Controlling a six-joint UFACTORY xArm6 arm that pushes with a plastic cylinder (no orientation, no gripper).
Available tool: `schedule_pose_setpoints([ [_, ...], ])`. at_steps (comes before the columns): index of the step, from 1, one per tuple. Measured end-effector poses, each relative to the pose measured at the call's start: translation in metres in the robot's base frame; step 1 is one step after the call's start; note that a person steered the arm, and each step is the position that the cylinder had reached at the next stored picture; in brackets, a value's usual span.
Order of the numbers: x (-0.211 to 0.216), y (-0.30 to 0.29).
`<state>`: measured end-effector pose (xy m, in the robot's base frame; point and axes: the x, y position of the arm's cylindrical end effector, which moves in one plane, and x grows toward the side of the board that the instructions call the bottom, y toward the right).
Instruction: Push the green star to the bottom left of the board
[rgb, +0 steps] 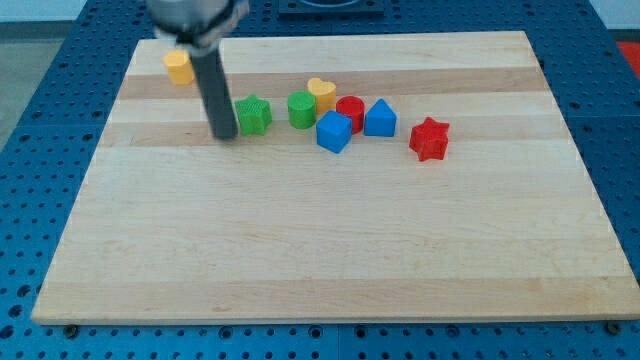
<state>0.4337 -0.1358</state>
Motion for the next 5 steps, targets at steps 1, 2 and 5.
schedule_pose_setpoints([
  [1, 0.044, 0.0],
  [2, 0.05, -0.002],
  [5, -0.055, -0.047],
])
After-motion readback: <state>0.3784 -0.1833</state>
